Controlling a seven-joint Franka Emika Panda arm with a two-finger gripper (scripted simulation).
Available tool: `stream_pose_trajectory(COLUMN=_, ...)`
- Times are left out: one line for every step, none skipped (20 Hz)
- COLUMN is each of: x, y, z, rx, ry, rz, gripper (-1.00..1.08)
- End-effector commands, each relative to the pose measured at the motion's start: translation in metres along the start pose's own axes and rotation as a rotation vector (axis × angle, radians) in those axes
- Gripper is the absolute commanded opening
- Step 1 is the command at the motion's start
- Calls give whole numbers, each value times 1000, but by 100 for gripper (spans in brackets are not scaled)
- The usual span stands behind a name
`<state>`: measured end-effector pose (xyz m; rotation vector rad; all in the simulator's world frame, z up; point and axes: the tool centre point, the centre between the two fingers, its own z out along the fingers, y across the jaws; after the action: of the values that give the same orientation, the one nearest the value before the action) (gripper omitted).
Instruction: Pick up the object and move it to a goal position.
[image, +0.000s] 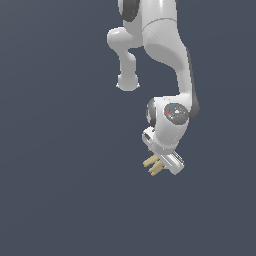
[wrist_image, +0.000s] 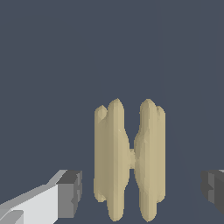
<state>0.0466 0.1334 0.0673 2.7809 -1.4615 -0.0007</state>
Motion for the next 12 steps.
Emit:
stream_pose_trajectory(x=0, y=0, z=0, rx=0, ry=0, rz=0, gripper=100)
stream_pose_trajectory(x=0, y=0, z=0, rx=0, ry=0, rz=0, gripper=100)
stream_pose_trajectory(x=0, y=0, z=1, rx=0, ry=0, rz=0, gripper=100)
stream_pose_trajectory(x=0, y=0, z=3, rx=0, ry=0, rz=0, gripper=100)
stream_pose_trajectory(x=0, y=0, z=6, rx=0, ry=0, rz=1, gripper=100)
stream_pose_trajectory(x=0, y=0, z=9, rx=0, ry=0, rz=1, gripper=100)
stream_pose_trajectory(x=0, y=0, z=13, rx=0, ry=0, rz=1, gripper=100)
stream_pose_trajectory(x=0, y=0, z=18, rx=0, ry=0, rz=2, gripper=100)
stream_pose_trajectory(x=0, y=1, z=23, rx=0, ry=0, rz=2, gripper=100)
stream_pose_trajectory(x=0, y=1, z=29, rx=0, ry=0, rz=3, gripper=100)
stream_pose_trajectory(x=0, y=1, z=35, rx=0, ry=0, rz=3, gripper=100)
stream_pose_trajectory(x=-1, y=1, z=39, rx=0, ry=0, rz=3, gripper=100)
